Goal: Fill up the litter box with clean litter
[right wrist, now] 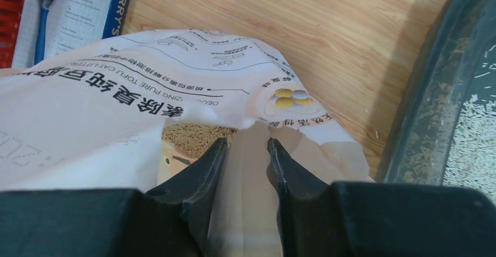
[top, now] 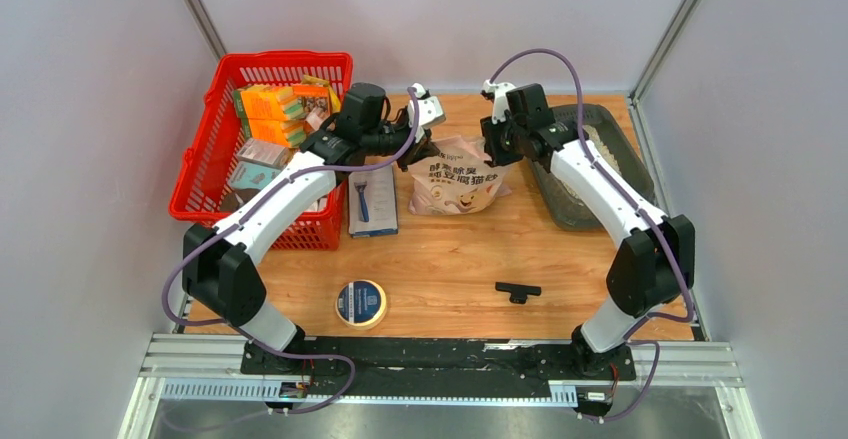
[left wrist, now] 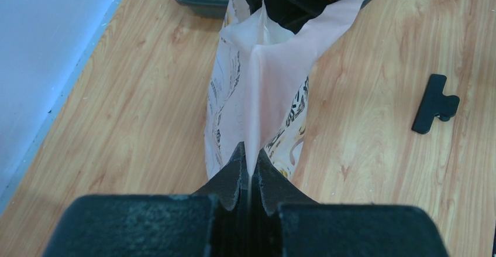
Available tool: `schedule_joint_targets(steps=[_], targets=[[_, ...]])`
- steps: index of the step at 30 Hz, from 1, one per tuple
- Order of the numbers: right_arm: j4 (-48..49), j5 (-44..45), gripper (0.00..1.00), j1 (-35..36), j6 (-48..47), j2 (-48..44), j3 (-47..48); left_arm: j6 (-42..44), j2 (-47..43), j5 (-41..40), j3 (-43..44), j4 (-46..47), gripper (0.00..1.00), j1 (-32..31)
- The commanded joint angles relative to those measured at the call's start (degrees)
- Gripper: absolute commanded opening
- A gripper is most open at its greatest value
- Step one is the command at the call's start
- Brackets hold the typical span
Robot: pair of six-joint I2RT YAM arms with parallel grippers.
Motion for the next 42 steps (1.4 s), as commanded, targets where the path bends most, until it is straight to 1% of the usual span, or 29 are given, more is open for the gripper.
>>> schedule_joint_targets(steps=[1,4,5,7,8,11,13,14,16,17,25,28,32,36,38,39,42], targets=[[-0.84,-2.82,0.0,-0.83,5.44,2.57,-5.35,-0.87,-2.59,3.33,2.62,3.64,0.0,-0.24],[0.92,-9.06,0.0,-1.36,7.47,3.71,-5.97,-0.96,-1.89,3.42,3.06,3.56,0.0,-0.24],[1.44,-12.91,0.0,-1.71,9.22,4.67,-5.8,-1.13,-1.8,3.42,3.15,3.55,0.0,-0.24],[2.06,-15.22,0.0,-2.42,11.16,5.56,-4.04,-1.22,-1.1,3.51,3.32,3.91,0.0,-0.24],[2.85,-17.93,0.0,-2.59,13.26,5.65,-3.69,-1.22,-0.66,3.51,3.59,3.99,0.0,-0.33],[6.36,-25.92,0.0,-3.03,16.87,6.35,-2.63,-1.74,1.27,2.9,4.2,5.13,0.0,-0.33],[8.55,-28.92,0.0,-3.38,19.42,6.88,-2.28,-2.27,2.76,2.63,4.9,6.19,0.0,-0.33],[9.79,-32.77,0.0,-3.91,20.65,7.32,-2.45,-2.97,3.29,2.46,6.04,6.28,0.0,-0.33],[12.77,-34.99,0.0,-4.61,25.22,8.46,-3.07,-3.5,4.52,2.46,7.36,6.02,0.0,-0.33],[14.44,-37.88,0.0,-4.88,26.97,8.9,-3.59,-3.42,4.79,2.46,8.41,5.93,0.0,-0.33],[25.7,-42.21,0.0,-9.97,42.26,10.04,-6.15,-1.22,4.7,1.32,9.65,3.73,0.0,-0.33],[29.22,-44.32,0.0,-12.17,46.22,10.22,-6.59,-0.96,4.53,0.96,9.74,2.94,0.0,-0.33],[30.36,-47.73,0.0,-16.73,49.83,10.4,-5.1,0.53,4.44,-0.18,10.53,1.01,0.0,-0.33],[30.01,-51.26,0.0,-20.78,50.72,9.79,-3.42,3.26,4.61,-0.44,12.2,-1.36,0.0,-0.33],[30.45,-53.1,0.0,-22.27,51.25,9.08,-4.38,4.66,4.79,-0.36,13.6,-2.5,0.0,-0.33],[31.15,-53.63,0.0,-24.46,52.12,8.73,-5.0,5.28,4.88,-0.36,14.13,-2.77,0.0,-0.42],[32.73,-55.92,0.0,-27.55,53.96,7.5,-8.16,8.09,5.32,-0.53,16.41,-4.35,0.0,-0.85]])
